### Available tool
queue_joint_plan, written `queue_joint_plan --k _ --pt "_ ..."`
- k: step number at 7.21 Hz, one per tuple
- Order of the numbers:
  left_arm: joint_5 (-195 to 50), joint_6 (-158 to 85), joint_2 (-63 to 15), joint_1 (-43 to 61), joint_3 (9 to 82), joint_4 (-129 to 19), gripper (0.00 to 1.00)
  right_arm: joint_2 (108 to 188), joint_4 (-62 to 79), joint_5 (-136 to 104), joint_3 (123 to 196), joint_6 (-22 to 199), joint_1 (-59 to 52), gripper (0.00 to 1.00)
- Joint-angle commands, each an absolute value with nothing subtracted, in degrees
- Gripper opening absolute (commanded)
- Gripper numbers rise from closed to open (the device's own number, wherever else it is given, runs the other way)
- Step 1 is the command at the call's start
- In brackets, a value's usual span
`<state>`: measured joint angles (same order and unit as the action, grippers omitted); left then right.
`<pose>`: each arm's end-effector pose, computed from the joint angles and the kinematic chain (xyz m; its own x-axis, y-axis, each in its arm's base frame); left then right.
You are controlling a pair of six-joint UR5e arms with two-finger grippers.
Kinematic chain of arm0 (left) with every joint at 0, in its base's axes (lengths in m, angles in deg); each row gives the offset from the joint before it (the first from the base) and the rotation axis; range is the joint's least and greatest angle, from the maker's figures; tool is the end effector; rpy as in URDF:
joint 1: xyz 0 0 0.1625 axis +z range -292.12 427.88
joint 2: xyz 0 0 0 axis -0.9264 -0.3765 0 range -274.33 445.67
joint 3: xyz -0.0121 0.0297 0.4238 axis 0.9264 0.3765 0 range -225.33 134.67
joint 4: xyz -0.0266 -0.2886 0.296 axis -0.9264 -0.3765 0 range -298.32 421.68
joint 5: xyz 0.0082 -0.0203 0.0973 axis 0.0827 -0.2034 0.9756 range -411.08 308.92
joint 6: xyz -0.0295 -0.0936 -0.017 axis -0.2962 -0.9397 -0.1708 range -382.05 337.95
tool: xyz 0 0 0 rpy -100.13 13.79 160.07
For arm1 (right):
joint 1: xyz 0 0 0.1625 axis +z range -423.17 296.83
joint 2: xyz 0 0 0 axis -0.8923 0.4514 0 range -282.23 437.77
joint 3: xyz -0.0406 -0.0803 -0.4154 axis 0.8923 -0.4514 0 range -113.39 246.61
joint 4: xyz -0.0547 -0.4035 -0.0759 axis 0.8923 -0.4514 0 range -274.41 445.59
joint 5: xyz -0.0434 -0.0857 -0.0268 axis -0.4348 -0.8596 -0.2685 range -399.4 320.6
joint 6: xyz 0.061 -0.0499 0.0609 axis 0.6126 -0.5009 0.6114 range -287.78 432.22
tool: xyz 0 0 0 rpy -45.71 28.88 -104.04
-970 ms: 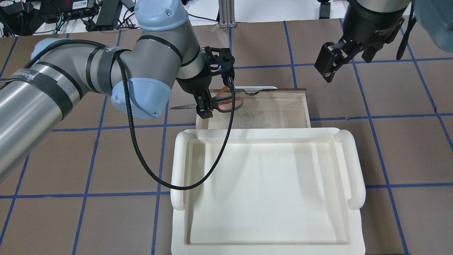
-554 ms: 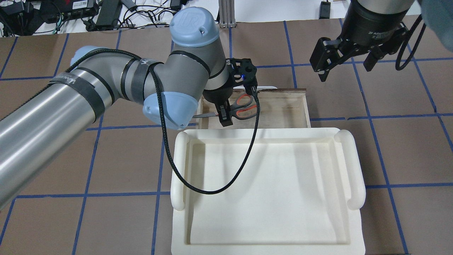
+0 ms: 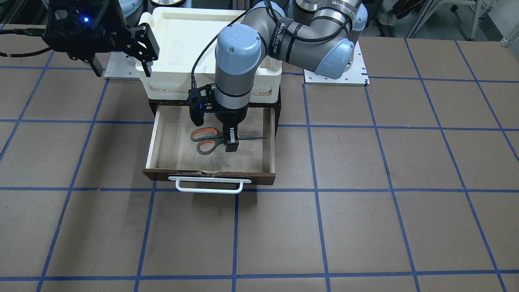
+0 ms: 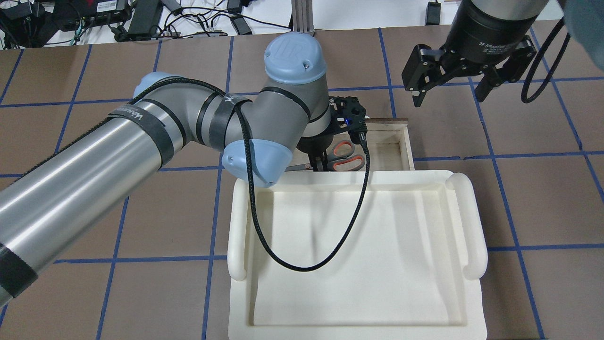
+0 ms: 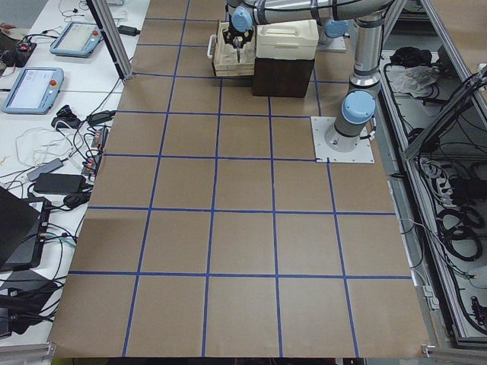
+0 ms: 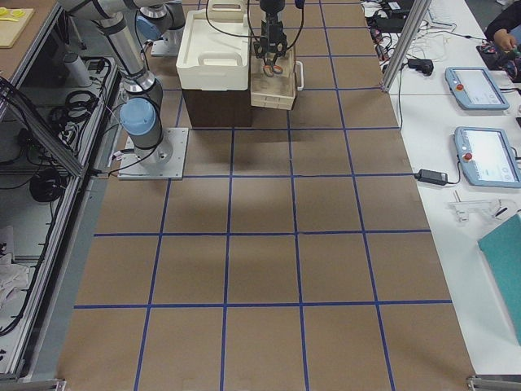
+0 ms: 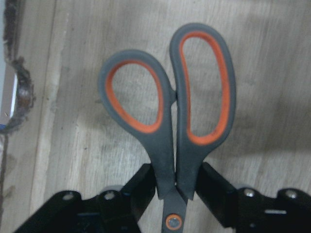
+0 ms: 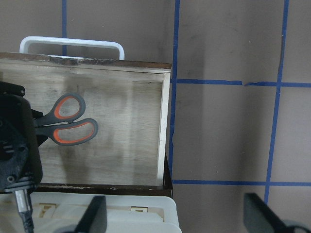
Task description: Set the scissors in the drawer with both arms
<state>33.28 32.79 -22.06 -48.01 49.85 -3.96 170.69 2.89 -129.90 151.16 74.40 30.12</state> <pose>-0.3877 -0.4709 0.3180 -0.1581 0.9868 0.0359 0.9824 0.1608 -0.0948 0.1591 -0.4596 0.5463 -0.9998 -0.0192 0.0080 -0.0193 0.9996 -0.0190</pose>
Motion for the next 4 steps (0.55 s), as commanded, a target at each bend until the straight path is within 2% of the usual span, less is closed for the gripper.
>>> queue_joint_plan --k 1,4 --pt "33.2 31.3 -23.4 -49.0 49.9 -2.5 0.0 170.7 2.8 -129.9 151.2 76.3 30.1 1.0" --pt "33.3 29.6 -24.6 -50.4 49.9 -2.4 0.0 170.7 2.9 -129.9 151.2 76.2 30.2 1.0"
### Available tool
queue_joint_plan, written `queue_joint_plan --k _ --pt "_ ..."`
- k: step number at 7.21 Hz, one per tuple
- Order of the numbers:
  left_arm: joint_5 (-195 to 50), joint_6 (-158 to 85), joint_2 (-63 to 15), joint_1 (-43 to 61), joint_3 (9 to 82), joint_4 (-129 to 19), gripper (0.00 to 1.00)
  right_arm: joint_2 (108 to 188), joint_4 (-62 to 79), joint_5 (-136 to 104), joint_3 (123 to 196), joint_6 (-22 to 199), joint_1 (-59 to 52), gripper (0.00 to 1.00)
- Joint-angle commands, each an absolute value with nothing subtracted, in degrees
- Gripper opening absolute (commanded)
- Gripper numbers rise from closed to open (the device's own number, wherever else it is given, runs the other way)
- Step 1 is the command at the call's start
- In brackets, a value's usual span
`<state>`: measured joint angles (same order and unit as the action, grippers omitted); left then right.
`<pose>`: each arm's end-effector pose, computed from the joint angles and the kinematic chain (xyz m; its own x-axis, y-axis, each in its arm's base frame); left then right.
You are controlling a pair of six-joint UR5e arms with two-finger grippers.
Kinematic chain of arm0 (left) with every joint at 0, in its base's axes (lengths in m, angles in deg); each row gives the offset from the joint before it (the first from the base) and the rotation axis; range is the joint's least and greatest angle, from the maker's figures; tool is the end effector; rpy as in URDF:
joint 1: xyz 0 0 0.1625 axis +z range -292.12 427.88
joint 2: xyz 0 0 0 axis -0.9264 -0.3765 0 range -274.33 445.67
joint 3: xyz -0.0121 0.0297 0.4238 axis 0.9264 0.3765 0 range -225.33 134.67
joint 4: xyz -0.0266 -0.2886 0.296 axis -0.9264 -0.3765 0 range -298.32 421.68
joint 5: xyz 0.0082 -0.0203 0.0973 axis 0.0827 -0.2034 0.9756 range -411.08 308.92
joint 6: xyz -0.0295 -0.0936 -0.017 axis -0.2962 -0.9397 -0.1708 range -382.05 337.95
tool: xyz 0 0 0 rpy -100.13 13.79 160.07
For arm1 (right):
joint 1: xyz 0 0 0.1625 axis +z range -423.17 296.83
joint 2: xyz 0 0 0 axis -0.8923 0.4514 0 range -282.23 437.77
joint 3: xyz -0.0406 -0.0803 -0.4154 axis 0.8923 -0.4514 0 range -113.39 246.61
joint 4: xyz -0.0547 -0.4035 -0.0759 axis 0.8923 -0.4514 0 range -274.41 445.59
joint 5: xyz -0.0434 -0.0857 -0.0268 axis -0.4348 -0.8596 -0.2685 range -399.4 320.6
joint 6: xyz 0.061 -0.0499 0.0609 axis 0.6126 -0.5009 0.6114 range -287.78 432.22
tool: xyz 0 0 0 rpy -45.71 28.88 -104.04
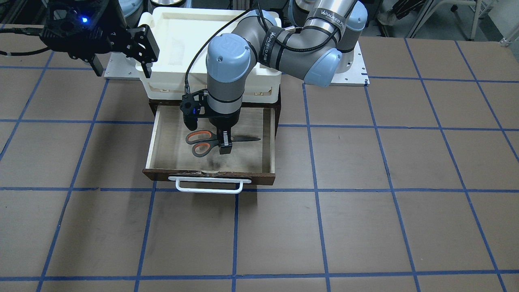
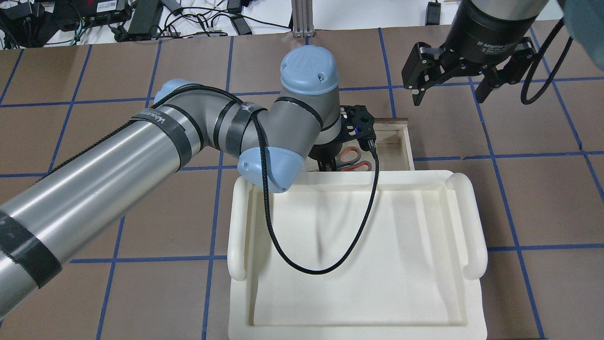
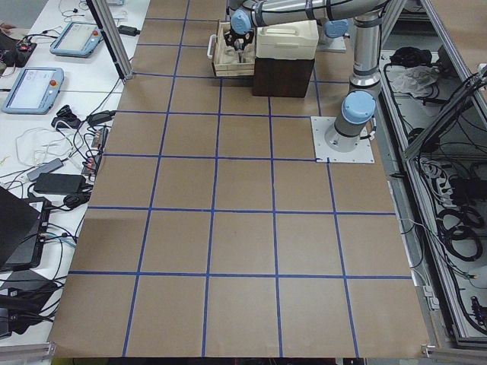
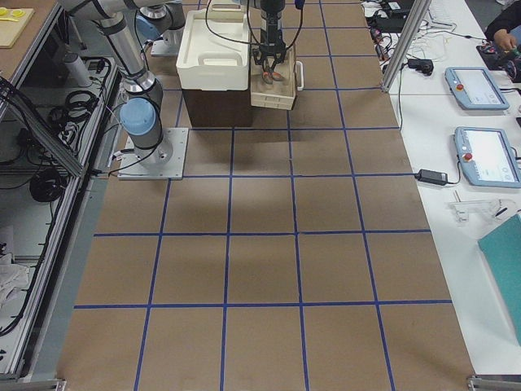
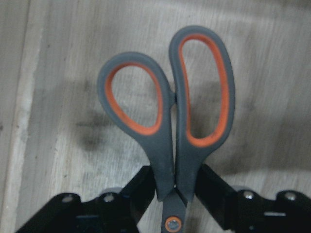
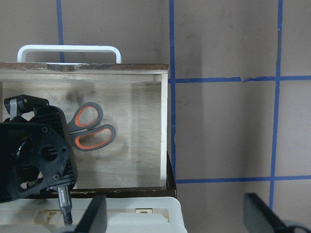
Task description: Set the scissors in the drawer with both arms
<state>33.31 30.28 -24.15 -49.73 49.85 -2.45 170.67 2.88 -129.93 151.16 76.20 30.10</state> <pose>-0.4053 -0.4661 0.2989 -0.1717 0.9840 0.0477 0.9807 0.1754 -0.0866 0.1589 -0.4598 0.5462 -0.9999 0.0126 0.0079 0.0125 0.9997 -0.0191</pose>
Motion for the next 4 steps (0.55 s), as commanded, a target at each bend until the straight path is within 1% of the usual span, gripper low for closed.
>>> queue_joint_plan --k 1,2,3,4 --pt "33.4 30.1 -25.0 -50.8 49.9 -2.4 0.21 170.7 2.8 -129.9 151.2 76.2 30.1 1.0" --pt "33.5 29.4 -25.0 -50.9 49.9 -2.4 0.73 170.7 2.8 -129.9 151.3 76.2 30.2 1.0" --pt "33.5 29.4 -25.0 -50.9 49.9 -2.5 0.85 170.6 2.7 -129.9 151.3 76.2 30.2 1.0" --pt "33.5 29.8 -24.8 -50.9 49.8 -2.3 0.87 170.6 2.8 -129.9 151.3 76.2 30.1 1.0"
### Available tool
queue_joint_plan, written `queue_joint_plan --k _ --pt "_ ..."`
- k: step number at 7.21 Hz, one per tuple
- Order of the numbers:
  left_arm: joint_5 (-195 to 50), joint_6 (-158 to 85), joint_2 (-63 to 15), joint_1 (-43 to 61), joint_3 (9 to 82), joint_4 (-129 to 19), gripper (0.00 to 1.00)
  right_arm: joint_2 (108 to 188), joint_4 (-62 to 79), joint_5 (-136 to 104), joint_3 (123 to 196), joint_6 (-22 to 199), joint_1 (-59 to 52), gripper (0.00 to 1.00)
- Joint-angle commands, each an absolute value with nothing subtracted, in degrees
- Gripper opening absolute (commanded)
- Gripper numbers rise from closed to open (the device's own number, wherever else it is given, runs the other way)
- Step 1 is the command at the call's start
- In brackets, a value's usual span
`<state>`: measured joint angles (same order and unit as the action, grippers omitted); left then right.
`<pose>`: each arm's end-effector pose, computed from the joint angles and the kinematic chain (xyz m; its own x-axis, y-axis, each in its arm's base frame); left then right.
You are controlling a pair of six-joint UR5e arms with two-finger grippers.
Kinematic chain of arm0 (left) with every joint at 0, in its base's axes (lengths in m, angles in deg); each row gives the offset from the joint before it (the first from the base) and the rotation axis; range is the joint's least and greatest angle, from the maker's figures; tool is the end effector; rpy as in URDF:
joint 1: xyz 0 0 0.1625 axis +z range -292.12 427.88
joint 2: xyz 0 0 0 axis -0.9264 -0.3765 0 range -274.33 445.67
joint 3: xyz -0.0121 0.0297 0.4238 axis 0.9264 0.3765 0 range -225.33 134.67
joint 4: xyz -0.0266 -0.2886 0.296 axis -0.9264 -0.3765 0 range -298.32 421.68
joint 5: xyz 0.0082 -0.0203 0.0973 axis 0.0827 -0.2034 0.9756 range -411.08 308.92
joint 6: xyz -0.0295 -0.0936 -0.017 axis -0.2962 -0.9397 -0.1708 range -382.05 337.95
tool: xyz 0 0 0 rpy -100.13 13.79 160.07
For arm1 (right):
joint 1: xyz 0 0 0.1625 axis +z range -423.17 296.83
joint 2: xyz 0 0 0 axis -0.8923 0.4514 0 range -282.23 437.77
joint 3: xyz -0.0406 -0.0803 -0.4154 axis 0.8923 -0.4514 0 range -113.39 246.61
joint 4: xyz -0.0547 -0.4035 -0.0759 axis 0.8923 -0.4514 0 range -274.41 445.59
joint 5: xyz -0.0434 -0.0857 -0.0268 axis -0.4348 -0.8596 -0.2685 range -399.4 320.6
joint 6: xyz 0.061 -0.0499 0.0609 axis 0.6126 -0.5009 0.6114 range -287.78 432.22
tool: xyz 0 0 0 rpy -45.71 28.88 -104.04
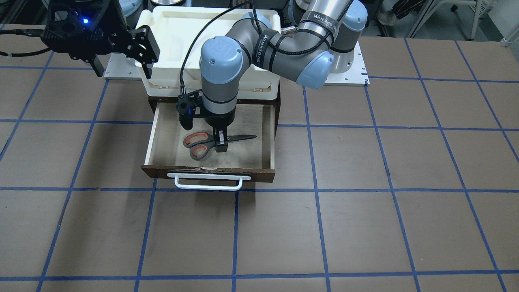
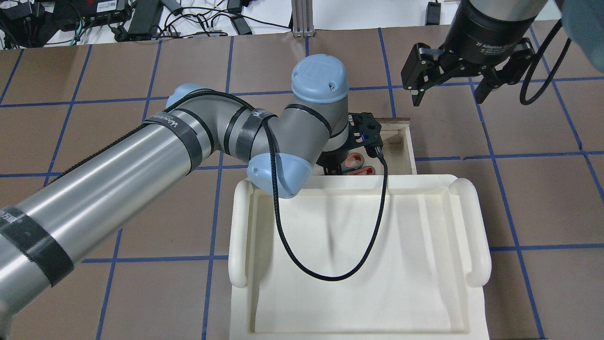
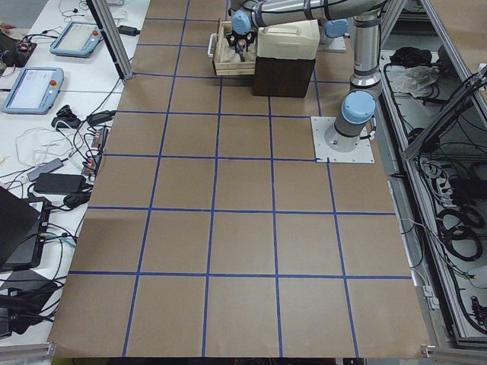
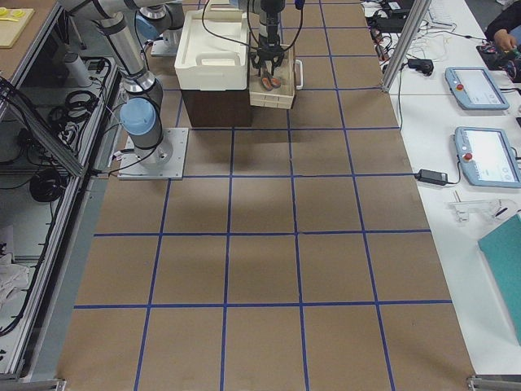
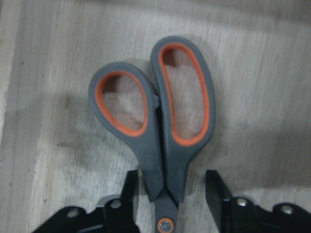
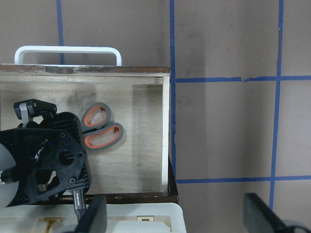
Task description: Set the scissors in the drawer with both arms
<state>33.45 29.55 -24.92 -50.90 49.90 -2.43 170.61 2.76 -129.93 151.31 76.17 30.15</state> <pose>-0.4153 -0.4592 0.2905 -0.1646 0.9846 0.0582 0.9828 0.1688 -0.0754 0.1593 -0.4602 0.5446 -0.9999 0.0112 0.0080 0.0111 0.9998 -0.0175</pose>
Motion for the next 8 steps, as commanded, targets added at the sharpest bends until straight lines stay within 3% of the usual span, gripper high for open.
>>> queue_joint_plan --k 1,4,8 --pt "33.6 30.2 -23.2 -50.3 49.2 -1.7 0.87 170.6 2.7 -129.9 151.3 76.2 30.1 1.0" --pt "33.6 34.5 -23.5 -47.2 44.1 -2.6 0.83 170.5 2.6 -129.8 151.3 76.2 30.1 1.0" --pt "32.3 34.0 -16.7 -31.8 41.5 -9.0 0.83 170.5 2.6 -129.8 151.3 76.2 30.1 1.0"
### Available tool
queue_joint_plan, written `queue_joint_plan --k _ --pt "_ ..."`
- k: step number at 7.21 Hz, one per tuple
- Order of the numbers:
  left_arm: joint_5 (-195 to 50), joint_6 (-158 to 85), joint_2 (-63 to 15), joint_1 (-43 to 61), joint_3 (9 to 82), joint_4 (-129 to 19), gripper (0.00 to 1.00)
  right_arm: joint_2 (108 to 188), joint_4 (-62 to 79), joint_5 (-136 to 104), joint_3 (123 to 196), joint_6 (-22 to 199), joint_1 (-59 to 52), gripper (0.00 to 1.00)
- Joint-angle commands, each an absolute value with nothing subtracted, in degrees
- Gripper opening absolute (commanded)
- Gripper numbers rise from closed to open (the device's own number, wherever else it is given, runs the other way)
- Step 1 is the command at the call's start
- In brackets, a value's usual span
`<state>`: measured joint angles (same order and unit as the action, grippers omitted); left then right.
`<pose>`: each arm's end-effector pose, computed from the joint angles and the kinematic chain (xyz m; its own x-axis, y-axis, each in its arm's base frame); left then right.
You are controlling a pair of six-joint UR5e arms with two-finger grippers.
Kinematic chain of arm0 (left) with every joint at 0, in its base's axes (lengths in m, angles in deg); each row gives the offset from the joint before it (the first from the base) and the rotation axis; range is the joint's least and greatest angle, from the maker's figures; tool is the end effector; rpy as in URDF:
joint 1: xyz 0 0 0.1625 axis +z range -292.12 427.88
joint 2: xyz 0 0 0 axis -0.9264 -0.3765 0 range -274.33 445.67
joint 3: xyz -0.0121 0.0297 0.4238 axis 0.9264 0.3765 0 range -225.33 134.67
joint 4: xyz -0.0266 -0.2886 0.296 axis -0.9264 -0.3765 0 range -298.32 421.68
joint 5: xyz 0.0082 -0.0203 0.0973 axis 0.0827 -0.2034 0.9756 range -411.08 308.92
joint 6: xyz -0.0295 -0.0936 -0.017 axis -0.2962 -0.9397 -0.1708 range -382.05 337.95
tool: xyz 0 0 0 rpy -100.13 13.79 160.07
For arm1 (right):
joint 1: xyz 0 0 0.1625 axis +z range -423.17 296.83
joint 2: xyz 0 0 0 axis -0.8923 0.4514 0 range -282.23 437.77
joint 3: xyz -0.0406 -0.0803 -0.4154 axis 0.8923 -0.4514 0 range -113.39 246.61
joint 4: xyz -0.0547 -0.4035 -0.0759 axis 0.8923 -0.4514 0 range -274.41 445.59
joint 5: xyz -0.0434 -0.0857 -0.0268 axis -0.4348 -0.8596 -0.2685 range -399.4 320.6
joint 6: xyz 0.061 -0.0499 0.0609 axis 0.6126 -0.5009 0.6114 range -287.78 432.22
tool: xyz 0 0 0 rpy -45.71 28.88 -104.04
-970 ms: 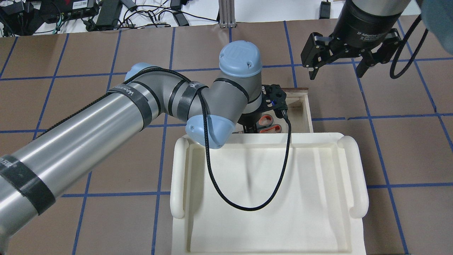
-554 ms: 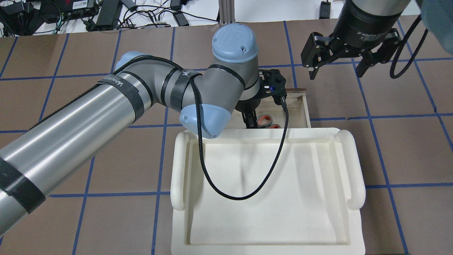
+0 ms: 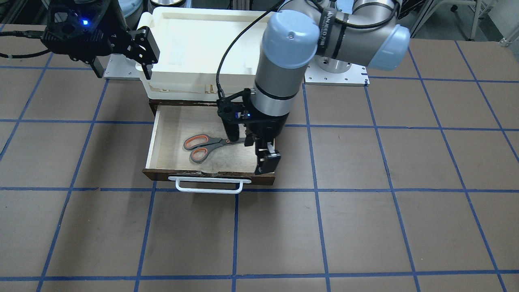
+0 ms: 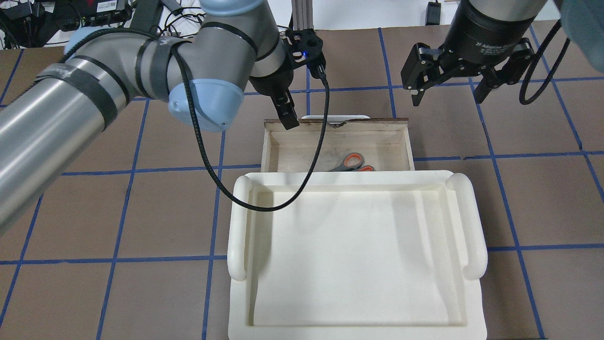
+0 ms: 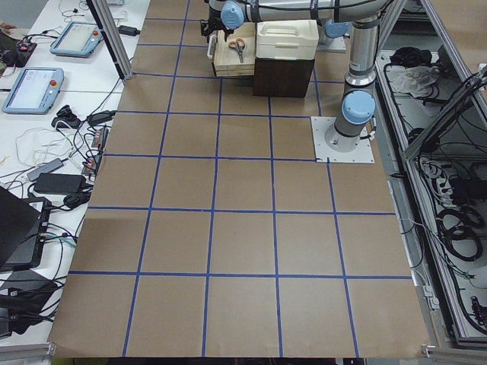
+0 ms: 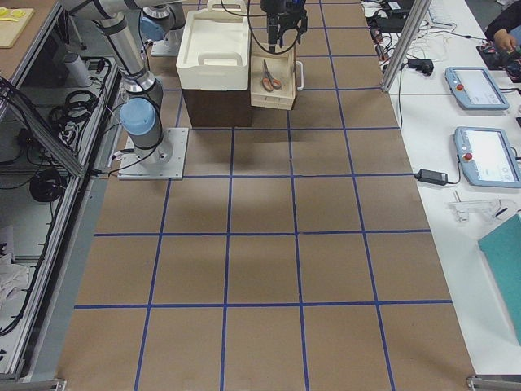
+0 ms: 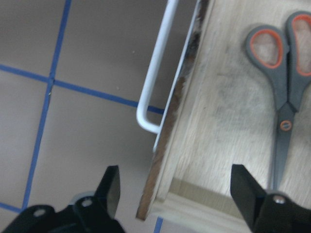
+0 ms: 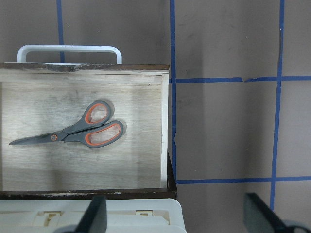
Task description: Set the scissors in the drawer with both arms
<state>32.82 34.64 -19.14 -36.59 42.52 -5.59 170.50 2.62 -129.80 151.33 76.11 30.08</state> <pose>-0.2911 -0.5516 0.4073 -0.3206 0.9431 -0.0887 0.9358 0.3009 -0.1834 0.1590 -0.4613 0.5438 -0.9999 0.0113 0.0058 0.0112 0.9998 -0.0175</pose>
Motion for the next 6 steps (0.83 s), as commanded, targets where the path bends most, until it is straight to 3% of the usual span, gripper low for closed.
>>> queue_joint_plan --k 1,6 --pt "32.0 30.8 -15.2 -28.4 40.4 -10.9 0.83 170.5 2.6 -129.8 151.3 76.2 30.1 1.0" --pt "36.3 -1.6 -9.2 -23.4 41.5 -18.3 1.0 170.5 2.7 -129.8 151.3 76.2 30.2 1.0"
